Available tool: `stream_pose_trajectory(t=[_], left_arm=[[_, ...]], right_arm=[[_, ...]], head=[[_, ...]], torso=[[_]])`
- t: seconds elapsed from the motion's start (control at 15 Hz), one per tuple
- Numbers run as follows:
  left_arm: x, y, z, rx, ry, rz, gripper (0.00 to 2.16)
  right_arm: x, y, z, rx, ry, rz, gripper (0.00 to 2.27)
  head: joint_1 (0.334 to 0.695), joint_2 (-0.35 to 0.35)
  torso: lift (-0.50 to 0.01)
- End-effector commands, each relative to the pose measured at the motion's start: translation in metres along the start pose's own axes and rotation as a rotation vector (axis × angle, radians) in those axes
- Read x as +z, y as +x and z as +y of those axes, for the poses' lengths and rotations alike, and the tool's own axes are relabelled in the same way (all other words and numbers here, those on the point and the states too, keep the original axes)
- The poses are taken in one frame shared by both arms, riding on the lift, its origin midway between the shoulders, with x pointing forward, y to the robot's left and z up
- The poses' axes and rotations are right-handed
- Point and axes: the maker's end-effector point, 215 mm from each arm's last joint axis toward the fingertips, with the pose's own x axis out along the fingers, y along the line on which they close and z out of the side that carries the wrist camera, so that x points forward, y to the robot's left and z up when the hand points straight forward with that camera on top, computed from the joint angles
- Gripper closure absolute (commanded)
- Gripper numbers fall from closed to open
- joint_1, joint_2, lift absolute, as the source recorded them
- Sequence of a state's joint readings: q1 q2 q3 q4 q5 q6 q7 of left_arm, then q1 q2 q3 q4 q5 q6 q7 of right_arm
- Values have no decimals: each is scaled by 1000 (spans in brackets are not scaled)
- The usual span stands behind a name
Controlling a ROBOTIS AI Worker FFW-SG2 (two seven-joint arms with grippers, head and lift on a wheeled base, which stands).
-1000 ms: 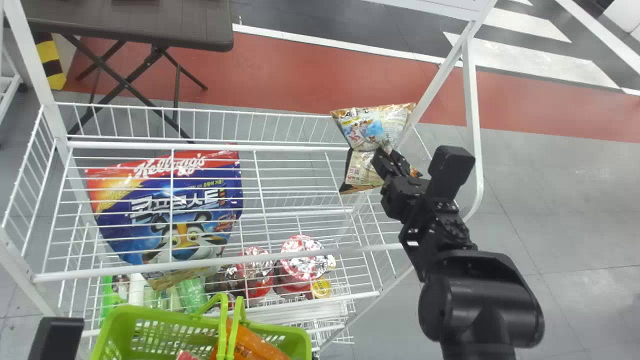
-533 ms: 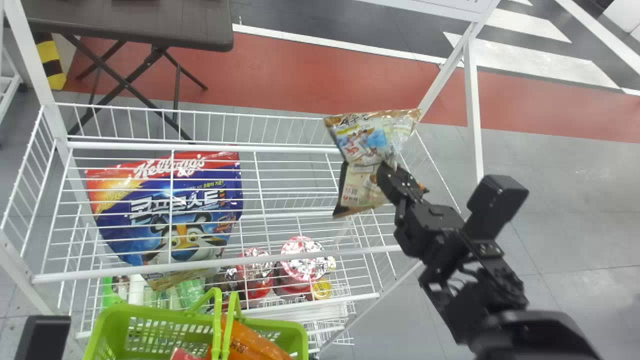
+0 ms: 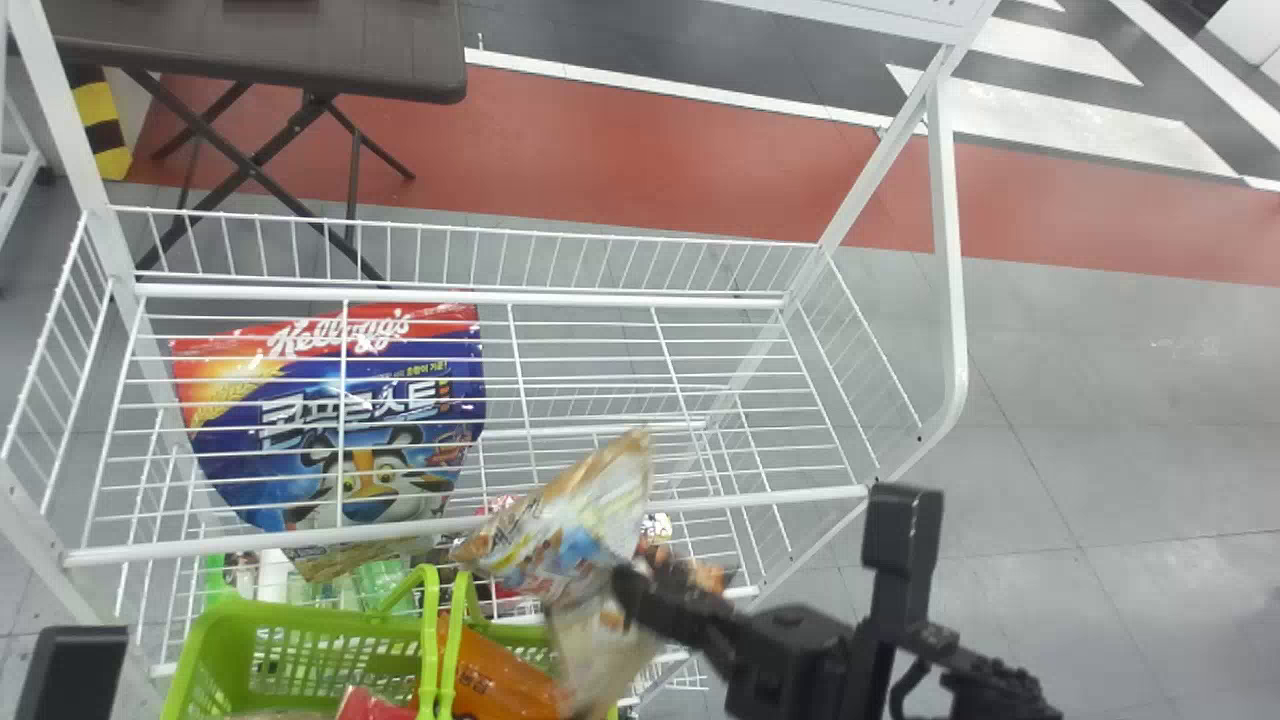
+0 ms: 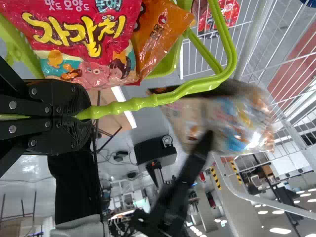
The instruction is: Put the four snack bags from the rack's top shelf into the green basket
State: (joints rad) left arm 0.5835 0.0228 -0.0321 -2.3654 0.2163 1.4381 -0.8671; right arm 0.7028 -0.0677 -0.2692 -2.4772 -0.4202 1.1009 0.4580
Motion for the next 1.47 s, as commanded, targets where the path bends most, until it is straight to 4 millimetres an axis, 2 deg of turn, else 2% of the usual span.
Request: stream_pose_trajectory(t=[0.0,0.27,0.47,0.53,0.73,0.87,1.07,1.13,1.2,1.27,1.4], left_arm=[[1,0,1,2,2,-3,2142],[7,-1,1,5,13,-12,2142],[8,0,-1,1,15,-15,2142],[6,0,-1,-2,12,-11,2142],[4,2,-5,-12,11,-5,2142],[4,2,-6,-13,12,-6,2142],[3,1,-4,-11,8,-5,2142],[4,1,-5,-15,10,-7,2142],[4,1,-4,-13,10,-7,2142],[4,1,-5,-14,10,-6,2142],[4,1,-5,-16,8,-8,2142]], right_arm=[[-51,-5,9,29,63,155,2240],[-96,-21,24,61,126,303,2240],[-112,-14,37,90,126,348,2236],[-108,-9,43,102,111,332,2240],[-60,16,52,136,39,144,2236],[-62,23,61,163,43,138,2229],[-74,23,61,178,50,179,1700],[-83,17,60,179,61,216,1119],[-87,13,57,172,59,237,306],[-88,10,52,149,47,248,-1],[-86,1,33,92,45,260,-2]], head=[[695,-350],[695,-350],[695,-350],[695,-350],[695,-350],[695,-348],[695,-286],[695,-283],[695,-282],[695,-286],[695,-324]], torso=[[0],[0],[0],[0],[0],[0],[0],[0],[0],[0],[0]])
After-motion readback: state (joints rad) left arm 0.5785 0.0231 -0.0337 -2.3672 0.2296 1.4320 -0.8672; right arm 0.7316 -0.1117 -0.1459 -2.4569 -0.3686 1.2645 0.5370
